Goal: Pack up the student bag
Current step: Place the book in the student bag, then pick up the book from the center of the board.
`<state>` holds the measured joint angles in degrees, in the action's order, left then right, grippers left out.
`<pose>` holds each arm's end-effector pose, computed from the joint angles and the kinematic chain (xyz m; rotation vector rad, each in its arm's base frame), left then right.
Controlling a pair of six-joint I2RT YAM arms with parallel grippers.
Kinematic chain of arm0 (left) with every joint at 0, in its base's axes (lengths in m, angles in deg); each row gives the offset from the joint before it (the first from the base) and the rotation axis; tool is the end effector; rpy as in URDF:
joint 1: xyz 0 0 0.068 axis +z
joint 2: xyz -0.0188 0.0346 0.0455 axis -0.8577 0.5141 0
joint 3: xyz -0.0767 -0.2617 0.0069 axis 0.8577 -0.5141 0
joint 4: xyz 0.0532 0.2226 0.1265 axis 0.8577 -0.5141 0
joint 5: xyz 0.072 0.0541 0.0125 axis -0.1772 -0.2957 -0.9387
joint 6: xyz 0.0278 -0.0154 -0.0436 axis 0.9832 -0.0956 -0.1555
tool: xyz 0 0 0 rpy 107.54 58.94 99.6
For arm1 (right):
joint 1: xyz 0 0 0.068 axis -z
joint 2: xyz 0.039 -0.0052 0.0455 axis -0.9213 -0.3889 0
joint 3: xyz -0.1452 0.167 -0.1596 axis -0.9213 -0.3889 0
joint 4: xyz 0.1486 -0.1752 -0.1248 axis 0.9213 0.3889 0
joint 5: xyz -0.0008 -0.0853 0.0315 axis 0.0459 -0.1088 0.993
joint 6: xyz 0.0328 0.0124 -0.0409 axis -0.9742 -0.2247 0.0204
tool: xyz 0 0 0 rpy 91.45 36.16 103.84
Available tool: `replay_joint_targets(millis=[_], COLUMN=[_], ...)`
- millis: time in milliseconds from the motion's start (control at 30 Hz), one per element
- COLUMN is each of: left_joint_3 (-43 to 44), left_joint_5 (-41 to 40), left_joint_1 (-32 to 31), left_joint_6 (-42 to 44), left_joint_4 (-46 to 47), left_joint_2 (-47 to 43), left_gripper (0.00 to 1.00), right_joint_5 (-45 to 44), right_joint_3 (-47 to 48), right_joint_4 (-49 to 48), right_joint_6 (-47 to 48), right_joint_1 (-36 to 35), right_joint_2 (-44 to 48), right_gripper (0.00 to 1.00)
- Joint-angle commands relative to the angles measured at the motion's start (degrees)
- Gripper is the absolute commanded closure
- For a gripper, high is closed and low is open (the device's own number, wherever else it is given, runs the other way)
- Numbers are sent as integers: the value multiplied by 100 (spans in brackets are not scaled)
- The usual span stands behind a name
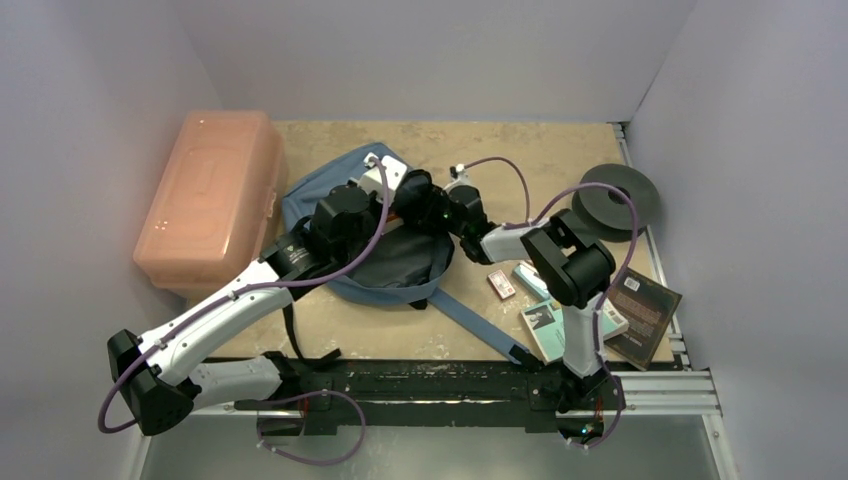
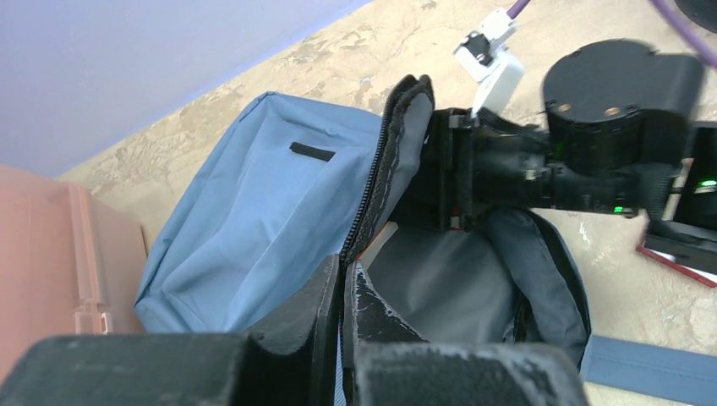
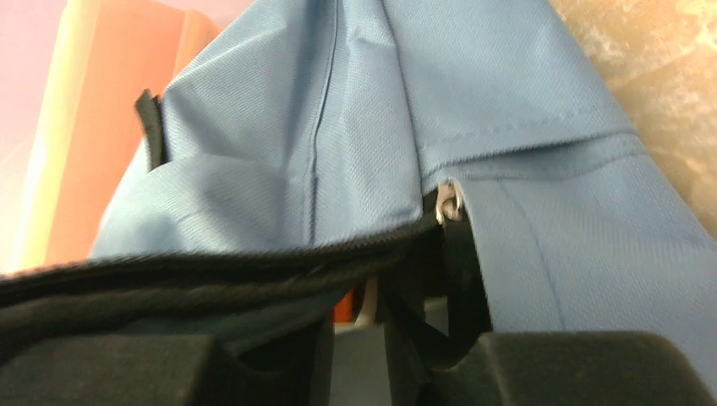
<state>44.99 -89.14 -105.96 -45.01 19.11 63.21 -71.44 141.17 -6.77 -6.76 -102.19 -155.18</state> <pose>0.1850 -0.1749 0.3690 0.5057 1.8037 -0.0951 0.3507 0.2527 0.1461 0.2106 1.9837 1.1967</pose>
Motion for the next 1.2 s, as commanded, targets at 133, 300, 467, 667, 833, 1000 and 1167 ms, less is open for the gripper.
replay_joint_targets(millis=[133, 300, 467, 667, 833, 1000, 1167], left_joint_3=[-291, -331, 3, -125, -11, 193, 306], left_joint_5=[-408, -399, -273, 267, 992, 1483, 1796], left_joint_1=[-6, -4, -11, -4, -4, -4, -8], left_joint_6=[-428, -808, -1470, -1960, -2162, -2128, -2052], left_joint_4=[256, -1, -642, -826, -1103, -1239, -1319], left_joint_2=[-84, 14, 237, 211, 227, 192, 192], left_gripper=[100, 100, 100, 100, 100, 100, 100], right_joint_5=[-357, -855, -2688, -4092, -3868, -3964, -3294], right_joint_3=[-662, -1312, -1442, -1864, -1725, -2141, -2245], right_joint_4=[3860, 5778, 7519, 7921, 8506, 8600, 9040], right_joint_6=[1823, 2594, 901, -727, -751, -381, -654], right_joint_1=[178, 253, 720, 2440, 4312, 5611, 5835], right_joint_2=[2739, 4422, 5651, 7015, 6448, 6875, 7052], right_gripper=[34, 14, 1, 1, 1, 1, 1])
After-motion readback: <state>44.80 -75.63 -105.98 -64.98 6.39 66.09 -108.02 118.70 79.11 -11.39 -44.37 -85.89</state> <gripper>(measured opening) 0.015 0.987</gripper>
